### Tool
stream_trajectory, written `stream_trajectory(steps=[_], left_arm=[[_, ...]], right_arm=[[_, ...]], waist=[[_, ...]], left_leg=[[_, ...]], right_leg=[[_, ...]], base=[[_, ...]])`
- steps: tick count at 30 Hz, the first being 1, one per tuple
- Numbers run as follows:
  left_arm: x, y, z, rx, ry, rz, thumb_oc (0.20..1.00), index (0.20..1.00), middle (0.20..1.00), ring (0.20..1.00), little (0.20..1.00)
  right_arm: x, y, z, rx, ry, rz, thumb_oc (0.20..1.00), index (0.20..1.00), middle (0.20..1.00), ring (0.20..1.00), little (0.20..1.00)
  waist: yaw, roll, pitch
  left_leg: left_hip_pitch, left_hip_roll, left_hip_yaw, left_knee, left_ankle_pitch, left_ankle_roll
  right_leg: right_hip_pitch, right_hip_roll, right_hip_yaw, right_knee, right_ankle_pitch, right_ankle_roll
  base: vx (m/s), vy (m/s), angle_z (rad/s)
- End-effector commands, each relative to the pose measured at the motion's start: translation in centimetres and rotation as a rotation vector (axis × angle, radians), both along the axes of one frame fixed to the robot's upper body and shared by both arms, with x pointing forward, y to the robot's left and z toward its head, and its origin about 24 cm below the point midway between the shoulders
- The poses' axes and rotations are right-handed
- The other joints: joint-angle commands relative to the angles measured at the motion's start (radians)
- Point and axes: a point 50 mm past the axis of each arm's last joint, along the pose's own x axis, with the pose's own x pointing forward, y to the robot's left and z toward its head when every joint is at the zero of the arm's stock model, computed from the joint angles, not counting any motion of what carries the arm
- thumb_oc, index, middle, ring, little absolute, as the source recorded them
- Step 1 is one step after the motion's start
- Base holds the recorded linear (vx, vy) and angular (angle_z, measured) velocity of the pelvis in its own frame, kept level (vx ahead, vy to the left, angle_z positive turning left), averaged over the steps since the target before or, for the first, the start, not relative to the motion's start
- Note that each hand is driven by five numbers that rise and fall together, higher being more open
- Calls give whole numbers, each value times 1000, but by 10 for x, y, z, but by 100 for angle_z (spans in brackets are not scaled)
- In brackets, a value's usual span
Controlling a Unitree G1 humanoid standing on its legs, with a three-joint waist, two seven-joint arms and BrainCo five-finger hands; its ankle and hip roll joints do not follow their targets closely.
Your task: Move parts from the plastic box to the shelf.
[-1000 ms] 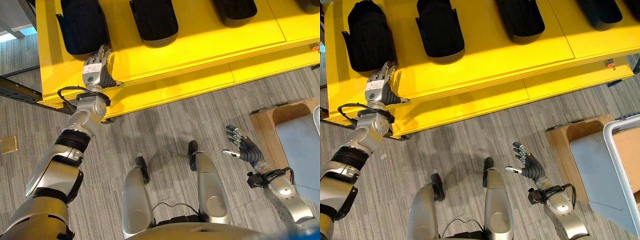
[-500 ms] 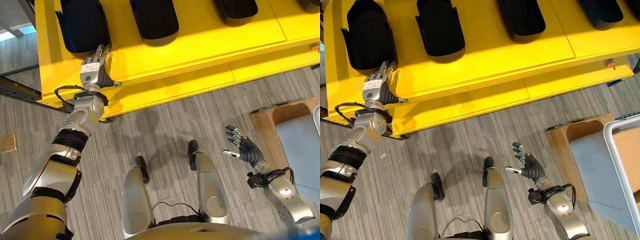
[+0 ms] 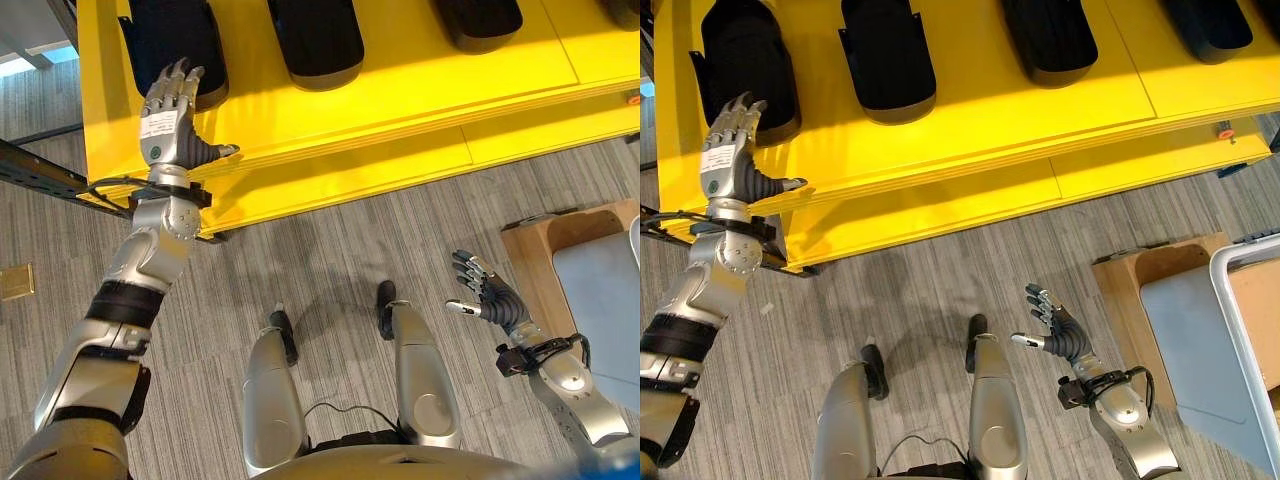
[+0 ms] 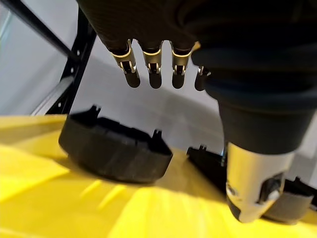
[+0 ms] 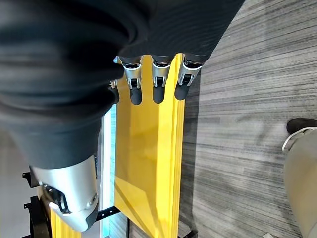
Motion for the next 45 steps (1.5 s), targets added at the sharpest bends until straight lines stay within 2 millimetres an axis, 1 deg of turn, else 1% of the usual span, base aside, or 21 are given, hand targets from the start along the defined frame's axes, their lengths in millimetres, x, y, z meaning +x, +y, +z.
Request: stream_trajectory(steps=[1, 6, 8, 9, 10, 11, 12, 13, 14, 15, 16, 18, 20, 24, 26, 28, 29, 31, 36, 38, 45], left_arm=[[-12, 6, 11, 124, -82, 10, 1000, 1000, 1000, 1000, 1000], [-33, 4, 15, 137, -153, -21, 1000, 1000, 1000, 1000, 1000], [-44, 2, 12, 94, -164, -79, 1000, 1000, 1000, 1000, 1000], [-45, 2, 12, 93, -164, -78, 1000, 1000, 1000, 1000, 1000], [-49, -3, 9, 39, -157, -135, 1000, 1000, 1000, 1000, 1000], [-58, -10, -1, -155, -130, -271, 1000, 1000, 1000, 1000, 1000], [-62, -13, -8, -265, -115, -339, 1000, 1000, 1000, 1000, 1000], [-71, -24, -38, -540, 4, -496, 1000, 1000, 1000, 1000, 1000], [-71, -24, -38, -540, 5, -496, 1000, 1000, 1000, 1000, 1000], [-79, -30, -53, -686, 106, -602, 1000, 1000, 1000, 1000, 1000], [-81, -30, -61, -765, 144, -631, 1000, 1000, 1000, 1000, 1000], [-87, -33, -75, -862, 202, -653, 1000, 1000, 1000, 1000, 1000], [-93, -36, -90, -1019, 252, -698, 1000, 1000, 1000, 1000, 1000], [-106, -40, -122, -1211, 373, -697, 1000, 1000, 1000, 1000, 1000], [-112, -41, -132, -1267, 412, -699, 1000, 1000, 1000, 1000, 1000], [-116, -43, -144, -1353, 438, -690, 1000, 1000, 1000, 1000, 1000], [-121, -45, -155, -1436, 468, -686, 1000, 1000, 1000, 1000, 1000], [-127, -49, -166, -1519, 493, -677, 1000, 1000, 1000, 1000, 1000], [-132, -52, -175, -1551, 526, -658, 1000, 1000, 1000, 1000, 1000], [-133, -53, -185, -1509, 573, -608, 1000, 1000, 1000, 1000, 1000], [-133, -52, -187, -1415, 613, -578, 1000, 1000, 1000, 1000, 1000]], right_arm=[[-6, -5, 11, 17, -61, -11, 1000, 1000, 1000, 1000, 1000], [-2, -4, 15, 17, -83, -11, 1000, 1000, 1000, 1000, 1000], [0, -3, 16, 22, -93, -11, 1000, 1000, 1000, 1000, 1000], [0, -2, 16, 22, -93, -9, 1000, 1000, 1000, 1000, 1000], [1, -2, 17, 22, -98, -7, 1000, 1000, 1000, 1000, 1000], [2, -1, 17, 26, -100, -11, 1000, 1000, 1000, 1000, 1000], [3, 2, 17, 29, -103, -2, 1000, 1000, 1000, 1000, 1000], [5, 4, 19, 36, -123, -3, 1000, 1000, 1000, 1000, 1000], [5, 4, 19, 36, -123, -2, 1000, 1000, 1000, 1000, 1000], [6, 3, 22, 24, -139, -5, 1000, 1000, 1000, 1000, 1000], [6, 4, 23, 26, -146, -5, 1000, 1000, 1000, 1000, 1000], [8, 6, 23, 32, -155, -10, 1000, 1000, 1000, 1000, 1000], [10, 10, 24, 34, -165, -3, 1000, 1000, 1000, 1000, 1000], [10, 13, 24, 45, -174, 0, 1000, 1000, 1000, 1000, 1000], [10, 14, 23, 56, -176, -12, 1000, 1000, 1000, 1000, 1000], [9, 16, 20, 58, -164, -16, 1000, 1000, 1000, 1000, 1000], [9, 17, 17, 66, -154, -16, 1000, 1000, 1000, 1000, 1000], [6, 18, 12, 71, -131, -23, 1000, 1000, 1000, 1000, 1000], [5, 22, 7, 84, -113, -22, 1000, 1000, 1000, 1000, 1000], [5, 27, 4, 113, -96, -18, 1000, 1000, 1000, 1000, 1000], [6, 28, 2, 125, -89, -18, 1000, 1000, 1000, 1000, 1000]], waist=[[25, -6, -74], [36, 0, -76], [44, 5, -75], [42, 5, -77], [45, 7, -78], [51, 11, -77], [50, 14, -80], [57, 24, -87], [56, 24, -89], [58, 34, -97], [58, 38, -103], [63, 49, -127], [69, 54, -143], [78, 62, -192], [79, 65, -217], [82, 66, -245], [84, 67, -271], [85, 68, -312], [86, 69, -348], [85, 66, -383], [82, 64, -399]], left_leg=[[-22, 32, -35, -92, 143, -35], [-10, 28, -38, -109, 152, -32], [4, 27, -38, -111, 148, -33], [2, 27, -38, -117, 157, -31], [9, 26, -39, -122, 158, -31], [25, 23, -42, -127, 157, -30], [35, 22, -42, -141, 168, -29], [74, 17, -49, -169, 176, -28], [74, 16, -49, -174, 182, -27], [104, 14, -52, -201, 190, -27], [115, 14, -54, -218, 202, -26], [151, 9, -57, -264, 220, -25], [192, 10, -55, -307, 231, -22], [267, 11, -46, -404, 264, -17], [302, 12, -40, -450, 275, -15], [339, 11, -33, -500, 291, -15], [370, 9, -24, -540, 303, -16], [406, 4, -10, -594, 318, -17], [440, 2, 4, -647, 333, -18], [465, 2, 15, -682, 344, -18], [477, 4, 20, -685, 343, -19]], right_leg=[[85, -67, 53, -26, 22, 71], [98, -66, 50, -35, 25, 67], [111, -66, 48, -33, 20, 67], [109, -66, 48, -39, 28, 66], [115, -66, 47, -40, 28, 65], [134, -66, 47, -44, 27, 64], [146, -65, 45, -57, 35, 64], [190, -65, 35, -75, 34, 66], [190, -65, 34, -80, 40, 65], [228, -64, 22, -102, 38, 70], [240, -64, 16, -116, 46, 70], [275, -58, 0, -151, 50, 74], [310, -55, -11, -183, 53, 79], [377, -45, -36, -262, 70, 86], [411, -43, -45, -308, 78, 91], [444, -42, -56, -356, 90, 94], [472, -41, -64, -398, 105, 99], [514, -41, -76, -458, 122, 104], [541, -43, -83, -502, 140, 110], [558, -41, -85, -520, 145, 113], [570, -42, -85, -521, 144, 114]], base=[[0, 0, 0], [0, 0, 0], [0, 0, 0], [0, 0, 0], [0, 0, 0], [9, -20, 3], [46, -42, 4], [23, -32, 3], [60, -50, 4], [13, -29, 3], [46, -49, 8], [45, -34, 16], [35, -35, 18], [48, -33, 9], [57, -26, 6], [59, -24, -1], [71, -16, -3], [74, -13, 6], [38, -2, 1], [34, -6, -5], [0, 0, 0]])
